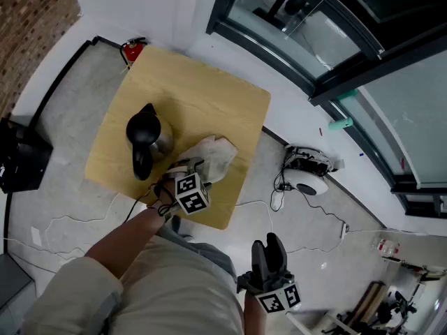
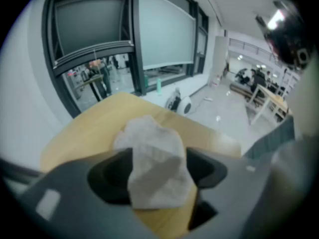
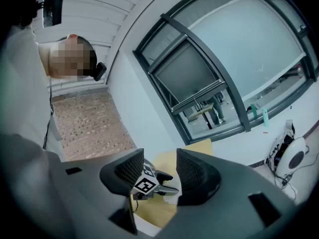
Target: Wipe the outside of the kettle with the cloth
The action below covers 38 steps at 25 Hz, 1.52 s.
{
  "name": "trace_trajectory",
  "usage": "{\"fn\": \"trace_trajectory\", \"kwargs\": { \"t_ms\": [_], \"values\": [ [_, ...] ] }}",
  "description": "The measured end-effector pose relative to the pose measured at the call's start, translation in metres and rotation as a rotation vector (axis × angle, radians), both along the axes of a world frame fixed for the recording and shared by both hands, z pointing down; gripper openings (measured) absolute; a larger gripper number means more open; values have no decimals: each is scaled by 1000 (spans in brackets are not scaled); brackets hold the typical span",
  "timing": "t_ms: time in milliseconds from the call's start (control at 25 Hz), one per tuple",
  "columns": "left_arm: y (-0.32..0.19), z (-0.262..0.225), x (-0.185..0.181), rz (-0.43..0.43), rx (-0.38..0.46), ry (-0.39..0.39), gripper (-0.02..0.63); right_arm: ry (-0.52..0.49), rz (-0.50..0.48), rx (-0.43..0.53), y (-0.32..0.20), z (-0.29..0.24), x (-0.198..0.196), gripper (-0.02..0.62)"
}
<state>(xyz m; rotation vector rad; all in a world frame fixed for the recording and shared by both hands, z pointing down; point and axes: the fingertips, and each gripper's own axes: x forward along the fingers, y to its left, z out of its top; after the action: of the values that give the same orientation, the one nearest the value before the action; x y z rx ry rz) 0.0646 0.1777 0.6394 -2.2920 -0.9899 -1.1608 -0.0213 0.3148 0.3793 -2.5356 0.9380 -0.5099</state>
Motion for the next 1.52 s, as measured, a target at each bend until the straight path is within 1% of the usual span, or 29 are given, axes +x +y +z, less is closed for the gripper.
{"fn": "trace_trajectory", "kwargs": {
  "t_ms": [80,120,160,200,320,360,400,440,480,560,640,680,760,840,920,1000,1080,1160,1240,1280,1320,1360,1440,1520],
  "values": [
    [-1,22,8,71,45,-39,325,-7,-16,-28,-13,7,12,209],
    [-2,33,12,92,63,-54,325,-12,-25,-41,-19,11,18,209],
    [-4,43,15,97,73,-61,325,-19,-34,-50,-23,14,25,209],
    [-5,52,18,78,65,-59,325,-27,-45,-56,-27,17,31,209],
    [-10,57,30,-67,-35,-34,317,-48,-101,-61,-37,22,52,209],
    [-12,56,34,-99,-42,-27,302,-52,-133,-61,-42,24,59,209],
    [-15,56,37,-122,-30,-21,286,-56,-171,-59,-47,27,67,209],
    [-18,57,40,-144,-12,-20,210,-61,-214,-55,-53,30,75,209],
    [-20,58,41,-167,-1,-31,147,-67,-260,-50,-59,32,82,209],
    [-23,56,36,-229,-17,-86,118,-70,-359,-45,-73,34,96,209],
    [-29,45,24,-316,-65,-140,104,-50,-471,-53,-93,33,109,209],
    [-33,34,17,-362,-91,-142,101,-26,-536,-62,-106,30,116,209],
    [-46,2,1,-459,-148,-106,100,38,-692,-98,-141,26,130,209],
    [-62,-34,-19,-575,-226,-59,100,105,-865,-181,-184,28,141,209],
    [-81,-63,-49,-709,-320,-22,98,198,-1011,-302,-232,31,141,209],
    [-104,-86,-80,-851,-419,6,98,330,-1160,-407,-282,28,130,209],
    [-126,-106,-107,-974,-499,42,98,469,-1338,-519,-329,31,110,209],
    [-145,-123,-133,-1073,-548,81,98,597,-1508,-669,-365,47,88,213],
    [-161,-134,-158,-1158,-579,115,98,664,-1648,-846,-389,72,68,216],
    [-168,-138,-169,-1195,-593,129,100,668,-1701,-923,-397,85,61,218],
    [-174,-143,-179,-1226,-607,141,100,649,-1742,-980,-402,96,55,218],
    [-179,-148,-187,-1250,-622,152,100,608,-1769,-1010,-406,105,51,216],
    [-187,-160,-199,-1282,-652,177,100,504,-1770,-1004,-411,110,49,227],
    [-194,-173,-210,-1305,-678,210,100,447,-1724,-984,-414,108,50,225]
  ]
}}
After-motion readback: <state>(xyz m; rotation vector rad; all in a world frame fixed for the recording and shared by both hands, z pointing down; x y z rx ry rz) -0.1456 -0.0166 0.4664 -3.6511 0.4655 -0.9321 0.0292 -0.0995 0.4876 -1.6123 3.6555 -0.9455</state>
